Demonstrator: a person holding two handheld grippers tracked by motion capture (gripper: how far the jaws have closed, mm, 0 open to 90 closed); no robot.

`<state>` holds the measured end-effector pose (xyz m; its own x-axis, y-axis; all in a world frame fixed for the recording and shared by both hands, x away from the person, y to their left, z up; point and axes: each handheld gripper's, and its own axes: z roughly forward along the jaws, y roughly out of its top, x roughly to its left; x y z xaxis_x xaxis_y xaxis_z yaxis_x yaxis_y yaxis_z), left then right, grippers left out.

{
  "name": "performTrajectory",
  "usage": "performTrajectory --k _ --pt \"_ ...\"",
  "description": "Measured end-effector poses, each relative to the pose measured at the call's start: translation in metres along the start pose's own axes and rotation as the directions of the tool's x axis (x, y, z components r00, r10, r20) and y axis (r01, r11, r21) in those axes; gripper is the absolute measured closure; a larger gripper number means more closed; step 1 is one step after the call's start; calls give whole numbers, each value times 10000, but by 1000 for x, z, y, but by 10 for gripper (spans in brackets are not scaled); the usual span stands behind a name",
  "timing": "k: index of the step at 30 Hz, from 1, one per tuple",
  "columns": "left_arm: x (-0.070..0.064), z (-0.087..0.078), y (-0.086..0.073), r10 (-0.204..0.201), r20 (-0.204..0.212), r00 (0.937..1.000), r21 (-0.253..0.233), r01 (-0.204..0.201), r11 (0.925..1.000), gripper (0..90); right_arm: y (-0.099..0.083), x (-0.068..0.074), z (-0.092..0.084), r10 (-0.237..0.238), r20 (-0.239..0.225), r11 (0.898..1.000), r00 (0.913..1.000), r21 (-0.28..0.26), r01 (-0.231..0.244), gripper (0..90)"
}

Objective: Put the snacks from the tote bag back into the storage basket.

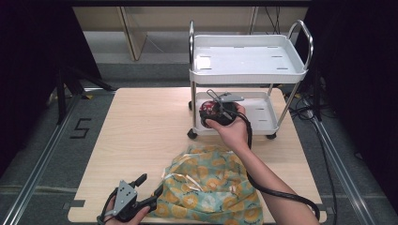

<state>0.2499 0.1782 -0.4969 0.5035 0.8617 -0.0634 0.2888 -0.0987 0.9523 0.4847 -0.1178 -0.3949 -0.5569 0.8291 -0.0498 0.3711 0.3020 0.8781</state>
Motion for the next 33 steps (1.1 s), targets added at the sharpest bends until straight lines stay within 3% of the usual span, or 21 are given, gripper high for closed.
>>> performTrajectory --k 10,15,16,17,33 --pt "0 0 0 -8 14 10000 -32 8 10000 297 2 -3 3 -99 51 9996 9999 252 97 269" --pt "2 1 0 75 96 9999 -156 -73 9999 297 3 -2 6 -63 115 9997 9999 216 61 269" --pt "2 0 0 -98 48 9999 -163 99 9998 297 3 -1 6 20 124 9998 9999 181 -23 269" --pt "3 0 0 -25 57 10000 -143 26 9999 297 4 -3 8 -148 113 9999 9998 26 148 269" --pt "3 -1 1 -5 -29 10000 -52 5 10000 297 4 -5 14 -92 66 9999 9999 146 91 269"
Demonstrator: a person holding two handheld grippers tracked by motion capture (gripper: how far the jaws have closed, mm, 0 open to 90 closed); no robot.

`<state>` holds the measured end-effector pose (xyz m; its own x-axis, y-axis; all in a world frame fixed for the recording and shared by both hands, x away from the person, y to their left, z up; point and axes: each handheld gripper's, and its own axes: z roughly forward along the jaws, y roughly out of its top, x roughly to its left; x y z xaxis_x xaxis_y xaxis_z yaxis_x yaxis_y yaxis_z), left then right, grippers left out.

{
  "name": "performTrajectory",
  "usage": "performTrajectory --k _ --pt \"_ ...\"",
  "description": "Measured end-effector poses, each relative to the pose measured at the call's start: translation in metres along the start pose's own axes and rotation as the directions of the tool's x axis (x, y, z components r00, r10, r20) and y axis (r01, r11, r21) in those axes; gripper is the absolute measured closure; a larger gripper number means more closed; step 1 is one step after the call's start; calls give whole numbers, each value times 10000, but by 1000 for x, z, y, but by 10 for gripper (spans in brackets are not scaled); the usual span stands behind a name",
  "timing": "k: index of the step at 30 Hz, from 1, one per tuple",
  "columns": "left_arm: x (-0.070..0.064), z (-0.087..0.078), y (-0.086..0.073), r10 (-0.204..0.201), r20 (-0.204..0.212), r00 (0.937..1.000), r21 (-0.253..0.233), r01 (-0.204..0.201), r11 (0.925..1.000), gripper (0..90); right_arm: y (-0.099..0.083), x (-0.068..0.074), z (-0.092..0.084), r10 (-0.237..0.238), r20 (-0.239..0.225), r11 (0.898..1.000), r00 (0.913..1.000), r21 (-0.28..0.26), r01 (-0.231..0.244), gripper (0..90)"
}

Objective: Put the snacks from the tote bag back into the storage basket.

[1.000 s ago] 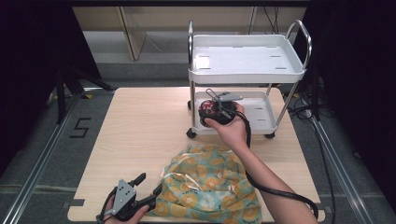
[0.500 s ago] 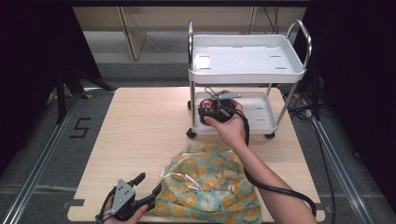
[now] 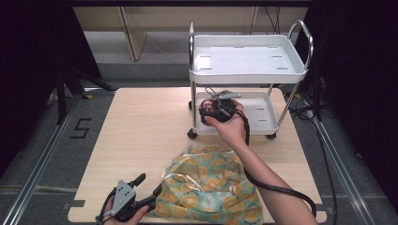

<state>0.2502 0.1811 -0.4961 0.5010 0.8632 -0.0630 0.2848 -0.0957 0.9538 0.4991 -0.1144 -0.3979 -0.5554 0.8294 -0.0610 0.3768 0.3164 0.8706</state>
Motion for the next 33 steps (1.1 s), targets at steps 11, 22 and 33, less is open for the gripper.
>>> performTrajectory --k 11,22,33 --pt "0 0 0 -7 16 10000 -44 8 10000 297 0 2 4 198 114 9998 9997 77 -199 269" --pt "-1 0 0 -133 32 9999 -130 134 9998 297 -4 -1 12 85 99 9998 9999 155 -87 269" --pt "0 0 0 -37 32 10000 -51 37 10000 297 -8 0 18 224 257 9997 9994 103 -227 269"
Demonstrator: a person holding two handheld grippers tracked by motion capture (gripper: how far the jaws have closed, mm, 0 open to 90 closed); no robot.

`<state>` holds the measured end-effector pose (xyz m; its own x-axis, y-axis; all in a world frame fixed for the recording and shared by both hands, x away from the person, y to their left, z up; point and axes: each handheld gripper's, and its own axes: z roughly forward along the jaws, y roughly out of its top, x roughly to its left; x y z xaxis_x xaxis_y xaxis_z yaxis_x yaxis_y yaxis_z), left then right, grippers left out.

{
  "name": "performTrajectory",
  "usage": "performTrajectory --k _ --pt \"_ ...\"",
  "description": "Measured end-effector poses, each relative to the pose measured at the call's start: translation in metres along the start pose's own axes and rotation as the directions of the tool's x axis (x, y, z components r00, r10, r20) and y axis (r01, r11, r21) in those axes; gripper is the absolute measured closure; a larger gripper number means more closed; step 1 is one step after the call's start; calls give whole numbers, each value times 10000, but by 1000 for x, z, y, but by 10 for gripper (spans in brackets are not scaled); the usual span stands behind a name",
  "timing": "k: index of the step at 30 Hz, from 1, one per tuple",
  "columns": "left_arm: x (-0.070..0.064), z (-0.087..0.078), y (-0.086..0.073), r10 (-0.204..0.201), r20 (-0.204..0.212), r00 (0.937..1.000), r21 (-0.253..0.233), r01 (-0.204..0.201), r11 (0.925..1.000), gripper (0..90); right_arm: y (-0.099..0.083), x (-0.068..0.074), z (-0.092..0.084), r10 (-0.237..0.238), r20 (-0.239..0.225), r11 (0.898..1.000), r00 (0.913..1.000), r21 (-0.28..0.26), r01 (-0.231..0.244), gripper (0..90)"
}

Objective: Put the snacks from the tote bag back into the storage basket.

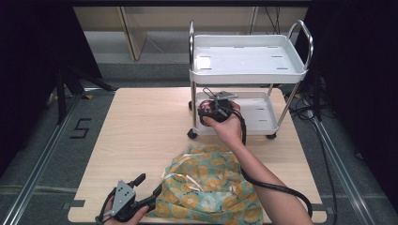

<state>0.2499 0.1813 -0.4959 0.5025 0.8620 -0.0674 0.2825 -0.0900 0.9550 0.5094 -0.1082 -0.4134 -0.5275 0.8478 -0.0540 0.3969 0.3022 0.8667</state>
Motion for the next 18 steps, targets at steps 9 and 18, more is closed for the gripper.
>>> performTrajectory --k 9,18 --pt "0 0 0 19 -14 10000 30 -19 10000 297 -1 -2 1 92 -30 9999 10000 144 -91 269" --pt "0 0 0 -6 7 10000 9 6 10000 297 -2 -2 4 165 23 9996 9999 228 -165 269"
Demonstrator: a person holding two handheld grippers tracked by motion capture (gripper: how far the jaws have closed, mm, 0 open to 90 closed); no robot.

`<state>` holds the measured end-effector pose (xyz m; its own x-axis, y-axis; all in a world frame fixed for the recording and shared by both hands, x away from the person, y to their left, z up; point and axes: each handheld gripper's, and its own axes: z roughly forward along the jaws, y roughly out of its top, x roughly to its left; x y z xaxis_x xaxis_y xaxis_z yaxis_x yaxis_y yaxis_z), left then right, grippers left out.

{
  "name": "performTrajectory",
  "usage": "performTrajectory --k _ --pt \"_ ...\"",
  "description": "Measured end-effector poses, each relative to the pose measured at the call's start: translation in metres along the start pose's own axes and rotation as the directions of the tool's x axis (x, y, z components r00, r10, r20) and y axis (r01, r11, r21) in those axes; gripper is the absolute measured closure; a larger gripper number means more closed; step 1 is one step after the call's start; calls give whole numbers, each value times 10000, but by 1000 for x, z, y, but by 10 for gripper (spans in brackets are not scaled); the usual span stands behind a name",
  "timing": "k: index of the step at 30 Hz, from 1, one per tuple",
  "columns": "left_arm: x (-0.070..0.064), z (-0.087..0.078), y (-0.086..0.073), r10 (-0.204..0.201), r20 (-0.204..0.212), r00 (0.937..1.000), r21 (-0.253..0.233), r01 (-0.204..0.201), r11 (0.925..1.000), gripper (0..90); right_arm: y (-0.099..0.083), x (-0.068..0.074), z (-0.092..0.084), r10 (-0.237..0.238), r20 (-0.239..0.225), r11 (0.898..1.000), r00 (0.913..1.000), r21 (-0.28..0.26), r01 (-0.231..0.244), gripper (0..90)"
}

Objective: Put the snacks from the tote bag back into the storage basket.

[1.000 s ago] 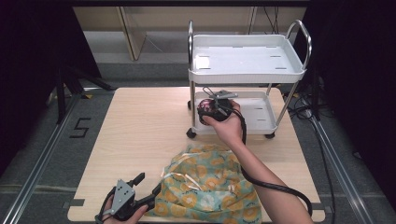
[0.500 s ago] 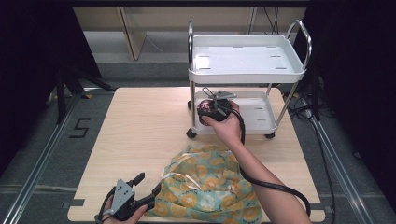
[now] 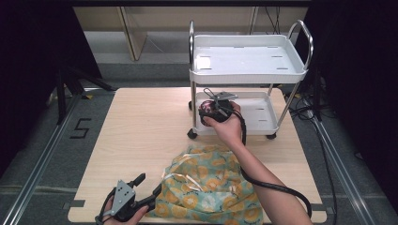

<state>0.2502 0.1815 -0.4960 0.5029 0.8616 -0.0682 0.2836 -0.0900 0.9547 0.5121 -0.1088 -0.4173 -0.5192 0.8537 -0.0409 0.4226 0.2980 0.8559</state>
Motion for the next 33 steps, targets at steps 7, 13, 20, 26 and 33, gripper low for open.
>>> performTrajectory --k 7,13,20,26,33 --pt "0 0 0 6 -33 10000 17 -6 10000 297 -1 -1 2 -98 89 9999 9999 59 97 269" --pt "0 0 0 6 -14 10000 8 -6 10000 297 -3 -1 2 -85 72 9999 9999 85 85 269" --pt "0 1 0 33 -15 10000 27 -33 10000 297 -5 0 5 -40 -9 9999 10000 127 40 269" --pt "0 0 0 -27 -35 10000 9 27 10000 297 -6 1 7 -120 25 9997 9999 210 119 269" --pt "0 0 0 35 2 10000 26 -35 10000 297 -10 2 10 -33 47 9996 10000 292 32 269"
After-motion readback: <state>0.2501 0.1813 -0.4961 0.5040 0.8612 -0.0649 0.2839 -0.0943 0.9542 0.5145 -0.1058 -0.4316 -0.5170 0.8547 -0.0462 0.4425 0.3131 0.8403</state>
